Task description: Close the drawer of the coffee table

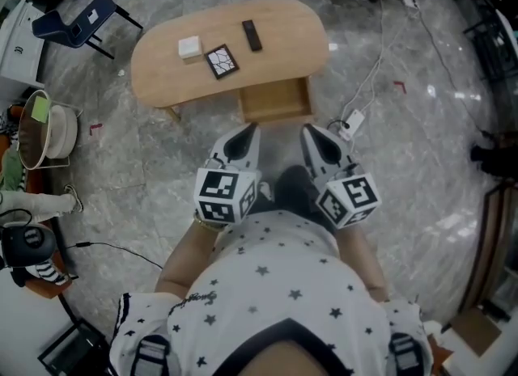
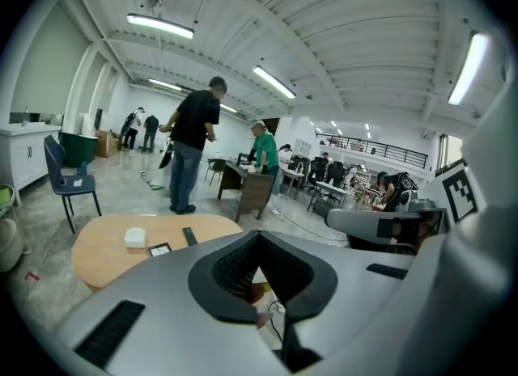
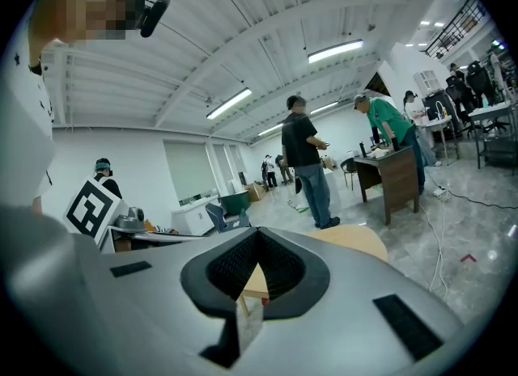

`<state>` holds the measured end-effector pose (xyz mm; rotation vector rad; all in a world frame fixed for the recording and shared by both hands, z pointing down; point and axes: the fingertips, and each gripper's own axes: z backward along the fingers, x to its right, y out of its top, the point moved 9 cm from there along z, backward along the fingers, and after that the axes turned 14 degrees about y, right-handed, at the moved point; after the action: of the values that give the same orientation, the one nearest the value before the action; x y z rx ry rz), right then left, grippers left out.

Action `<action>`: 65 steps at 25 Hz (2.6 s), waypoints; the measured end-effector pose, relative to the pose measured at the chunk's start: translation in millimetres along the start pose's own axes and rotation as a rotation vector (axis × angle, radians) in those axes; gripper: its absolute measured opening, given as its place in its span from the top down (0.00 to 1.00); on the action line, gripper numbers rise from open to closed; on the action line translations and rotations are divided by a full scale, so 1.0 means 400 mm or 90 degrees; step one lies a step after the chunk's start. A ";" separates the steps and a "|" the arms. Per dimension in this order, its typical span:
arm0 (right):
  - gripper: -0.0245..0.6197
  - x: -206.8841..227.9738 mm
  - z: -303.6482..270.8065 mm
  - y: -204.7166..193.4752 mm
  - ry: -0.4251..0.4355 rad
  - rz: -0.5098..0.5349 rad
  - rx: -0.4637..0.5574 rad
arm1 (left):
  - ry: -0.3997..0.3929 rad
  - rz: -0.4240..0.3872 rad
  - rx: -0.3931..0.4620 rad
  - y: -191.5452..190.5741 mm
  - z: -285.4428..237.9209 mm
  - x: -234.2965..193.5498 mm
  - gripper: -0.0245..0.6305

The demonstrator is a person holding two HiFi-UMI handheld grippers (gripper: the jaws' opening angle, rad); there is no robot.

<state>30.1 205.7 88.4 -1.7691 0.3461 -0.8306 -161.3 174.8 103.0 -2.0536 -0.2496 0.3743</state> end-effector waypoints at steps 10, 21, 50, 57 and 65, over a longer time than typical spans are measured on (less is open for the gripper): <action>0.95 0.124 0.024 -0.012 -0.008 -0.016 -0.036 | 0.038 0.027 -0.012 -0.011 -0.081 0.011 0.96; 0.95 0.317 -0.025 0.002 0.045 -0.021 -0.099 | 0.107 0.052 -0.033 -0.018 -0.208 0.033 0.96; 0.95 0.675 -0.126 -0.253 0.097 -0.040 -0.233 | 0.266 0.098 -0.103 -0.285 -0.444 -0.061 0.96; 0.95 0.746 -0.121 -0.353 0.100 -0.054 -0.261 | 0.281 0.112 -0.124 -0.385 -0.505 -0.053 0.96; 0.95 0.814 -0.130 -0.470 0.066 -0.061 -0.284 | 0.289 0.121 -0.160 -0.501 -0.569 -0.107 0.96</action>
<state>195.5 40.6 387.7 -2.1722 0.5510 -0.9704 -122.5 73.7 389.2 -2.3522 0.1848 -0.0186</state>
